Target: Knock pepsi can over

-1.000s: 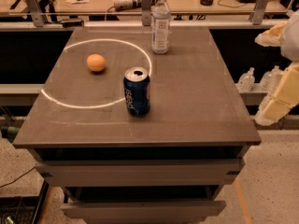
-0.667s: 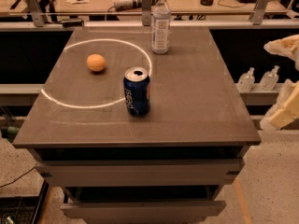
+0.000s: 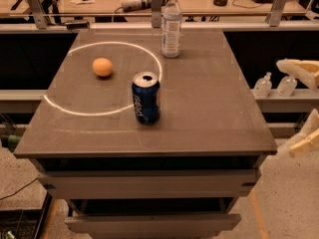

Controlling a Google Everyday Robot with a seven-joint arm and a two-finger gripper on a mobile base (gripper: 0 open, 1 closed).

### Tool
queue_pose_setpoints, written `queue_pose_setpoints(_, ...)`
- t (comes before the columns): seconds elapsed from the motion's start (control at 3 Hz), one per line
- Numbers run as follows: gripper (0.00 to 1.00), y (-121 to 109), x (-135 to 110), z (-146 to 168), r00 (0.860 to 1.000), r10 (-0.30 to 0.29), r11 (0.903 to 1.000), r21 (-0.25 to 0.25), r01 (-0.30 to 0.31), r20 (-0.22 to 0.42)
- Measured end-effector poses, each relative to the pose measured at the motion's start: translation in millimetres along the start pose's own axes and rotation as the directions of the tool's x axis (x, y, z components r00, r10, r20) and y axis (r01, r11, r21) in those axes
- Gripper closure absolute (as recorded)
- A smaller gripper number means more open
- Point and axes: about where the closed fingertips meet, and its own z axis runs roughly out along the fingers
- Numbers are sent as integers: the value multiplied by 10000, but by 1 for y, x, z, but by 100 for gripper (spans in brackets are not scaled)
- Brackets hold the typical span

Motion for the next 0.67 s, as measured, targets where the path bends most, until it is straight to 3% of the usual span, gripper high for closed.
queue_pose_setpoints(0.33,0,12,-21,10,9827,94,9995,-308,-38,1849)
queue_pose_setpoints(0.67,0,18,-39,15,9497,500,9987,-214,-457,3093)
